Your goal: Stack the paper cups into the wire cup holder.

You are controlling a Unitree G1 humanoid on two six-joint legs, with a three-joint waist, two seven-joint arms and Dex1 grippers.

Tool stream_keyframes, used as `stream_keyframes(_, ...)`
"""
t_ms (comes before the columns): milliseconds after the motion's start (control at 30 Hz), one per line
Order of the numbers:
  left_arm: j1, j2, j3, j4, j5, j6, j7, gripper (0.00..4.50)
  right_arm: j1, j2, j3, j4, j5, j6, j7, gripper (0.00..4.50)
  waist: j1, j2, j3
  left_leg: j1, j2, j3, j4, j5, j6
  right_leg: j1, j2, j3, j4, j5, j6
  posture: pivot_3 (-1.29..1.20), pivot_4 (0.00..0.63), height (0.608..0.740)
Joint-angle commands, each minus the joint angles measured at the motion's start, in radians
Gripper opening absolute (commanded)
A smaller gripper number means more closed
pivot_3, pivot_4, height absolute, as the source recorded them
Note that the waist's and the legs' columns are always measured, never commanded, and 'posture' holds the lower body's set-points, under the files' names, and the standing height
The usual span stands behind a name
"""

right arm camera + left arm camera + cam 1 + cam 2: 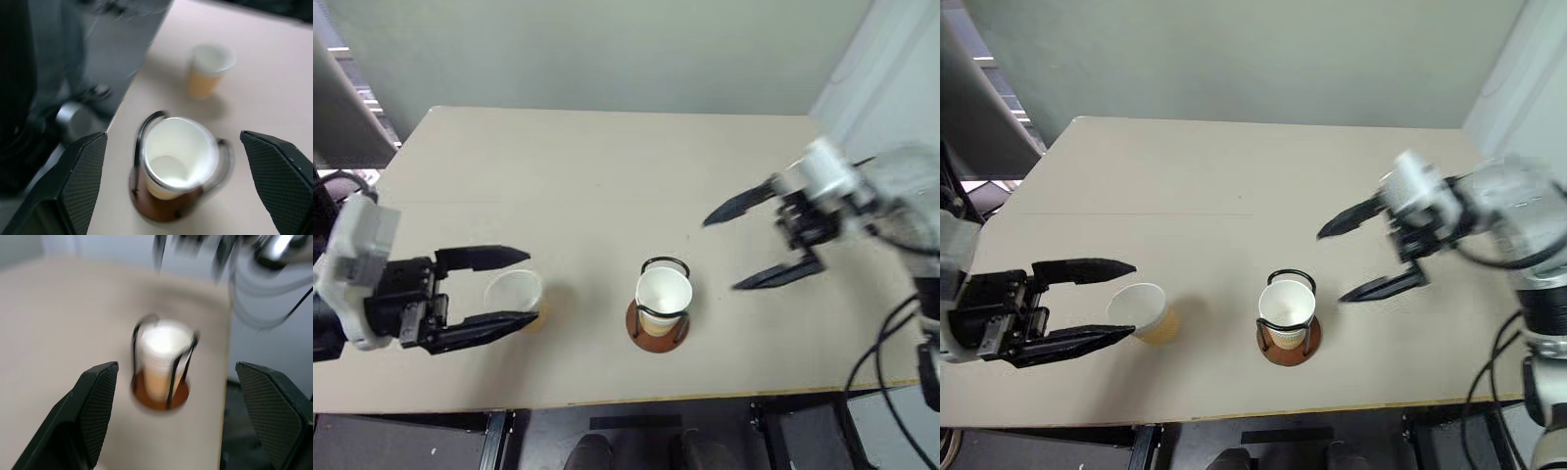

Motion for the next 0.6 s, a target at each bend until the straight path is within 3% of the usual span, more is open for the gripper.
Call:
stream_keyframes(33, 0.014, 0.050, -0.092, 0.037, 0.196, -0.116, -0.012, 4.12, 0.075, -0.063, -0.182, 0.024, 0.114, 0.090, -0.021, 4.44, 0.003, 0.000, 0.000, 0.001, 0.000, 0.000, 0.000, 0.000, 0.000, 0.001, 0.000, 0.000, 0.000, 0.000, 0.000, 0.00, 0.150, 0.740)
stream_keyframes(100, 0.006, 0.076, -0.179, 0.076, 0.311, -0.198, -0.016, 4.12, 0.111, -0.090, -0.286, 0.016, 0.179, 0.155, -0.067, 4.44, 0.005, 0.001, 0.000, 0.001, 0.000, -0.001, 0.000, 0.000, 0.000, 0.000, -0.001, 0.001, 0.000, 0.000, 0.000, 0.00, 0.150, 0.740)
stream_keyframes(333, -0.117, 0.137, -0.422, 0.207, 0.497, -0.345, -0.073, 4.12, 0.240, -0.136, -0.568, -0.159, 0.382, 0.322, -0.261, 4.44, 0.000, 0.001, 0.001, 0.004, 0.000, 0.000, -0.001, 0.000, -0.001, -0.001, -0.001, 0.001, 0.006, -0.003, -0.004, 0.00, 0.150, 0.740)
stream_keyframes(600, -0.239, 0.155, -0.586, 0.300, 0.619, -0.428, -0.125, 4.12, 0.326, -0.149, -0.622, -0.265, 0.425, 0.329, -0.367, 4.44, -0.013, 0.000, 0.000, 0.004, 0.000, 0.001, -0.003, -0.001, 0.000, -0.002, -0.001, 0.000, 0.007, -0.003, -0.005, 0.00, 0.150, 0.740)
